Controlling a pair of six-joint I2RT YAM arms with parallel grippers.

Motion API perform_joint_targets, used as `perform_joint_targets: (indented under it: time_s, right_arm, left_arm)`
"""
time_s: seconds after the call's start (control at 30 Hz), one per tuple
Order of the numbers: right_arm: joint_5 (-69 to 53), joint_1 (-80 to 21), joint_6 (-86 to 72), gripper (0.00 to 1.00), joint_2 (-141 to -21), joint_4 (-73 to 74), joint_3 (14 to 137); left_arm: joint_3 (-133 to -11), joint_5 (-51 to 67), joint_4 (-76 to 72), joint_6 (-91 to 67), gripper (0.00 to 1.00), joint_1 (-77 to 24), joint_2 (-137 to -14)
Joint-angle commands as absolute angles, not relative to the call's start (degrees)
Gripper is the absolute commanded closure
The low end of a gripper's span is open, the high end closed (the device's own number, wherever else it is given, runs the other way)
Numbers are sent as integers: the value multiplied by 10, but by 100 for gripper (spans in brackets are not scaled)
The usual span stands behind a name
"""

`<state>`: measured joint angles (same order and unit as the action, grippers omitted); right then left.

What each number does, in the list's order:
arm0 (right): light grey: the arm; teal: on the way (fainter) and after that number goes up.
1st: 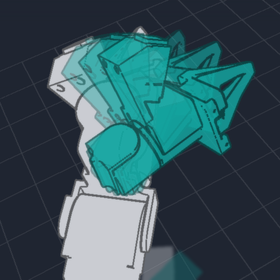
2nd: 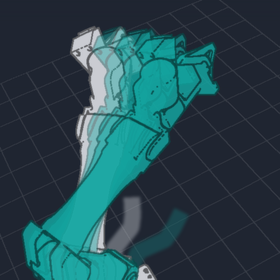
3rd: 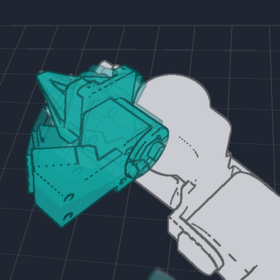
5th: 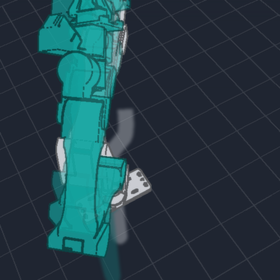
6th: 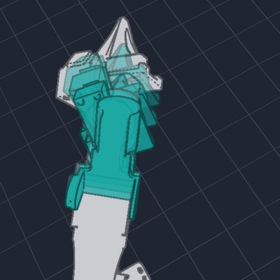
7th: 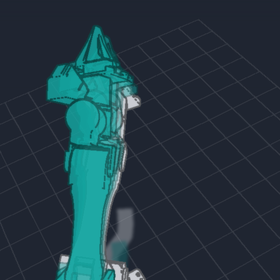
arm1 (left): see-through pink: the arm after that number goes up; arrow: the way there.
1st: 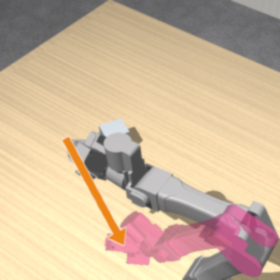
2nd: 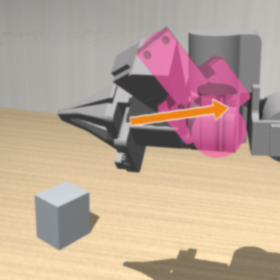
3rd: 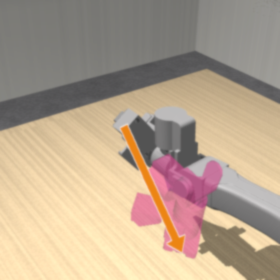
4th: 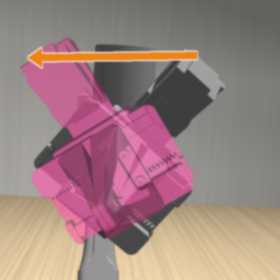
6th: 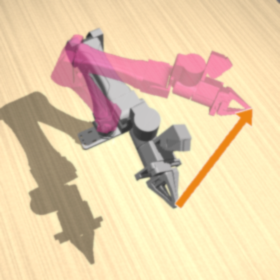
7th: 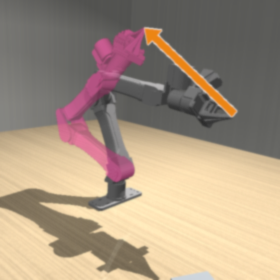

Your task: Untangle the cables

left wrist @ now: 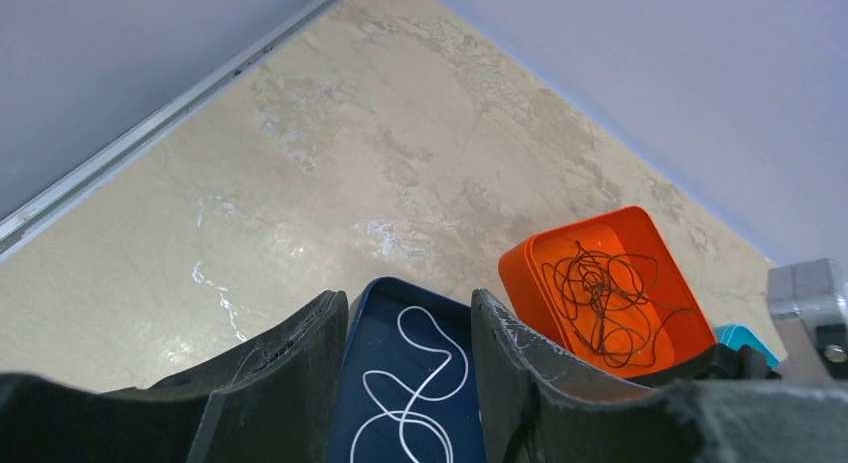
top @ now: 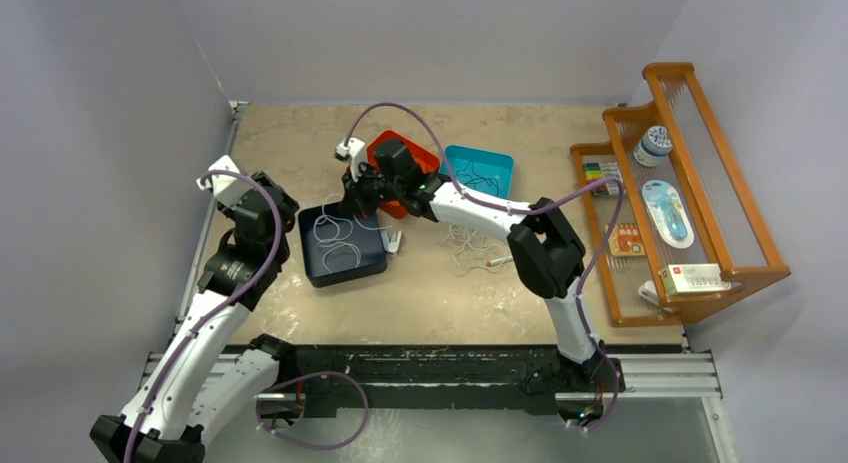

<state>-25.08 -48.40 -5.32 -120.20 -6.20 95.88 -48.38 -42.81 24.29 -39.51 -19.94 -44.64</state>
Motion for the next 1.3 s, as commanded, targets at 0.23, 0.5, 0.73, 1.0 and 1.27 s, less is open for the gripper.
perform_joint_targets:
  time_s: [0.23, 0.5, 0.73, 1.0, 1.27]
  right_arm:
    - [-262, -502, -49, 100, -1253, -45, 1048]
    - [-267, -505, -67, 100, -1284, -96, 1033]
    - [-251, -508, -64, 100, -1298, -145, 1007]
    - [-221, -513, -73, 100, -1317, -163, 1003]
    - [-209, -523, -76, 100, -1329, -147, 1031]
  left_arm:
    - [-494, -435, 232, -373, 52, -197, -448]
    - [-491, -431, 231, -373, 52, -197, -452]
    - [-488, -423, 223, -374, 52, -197, -461]
    - [-483, -419, 221, -374, 52, -196, -463]
    - [-481, -417, 219, -374, 52, -196, -462]
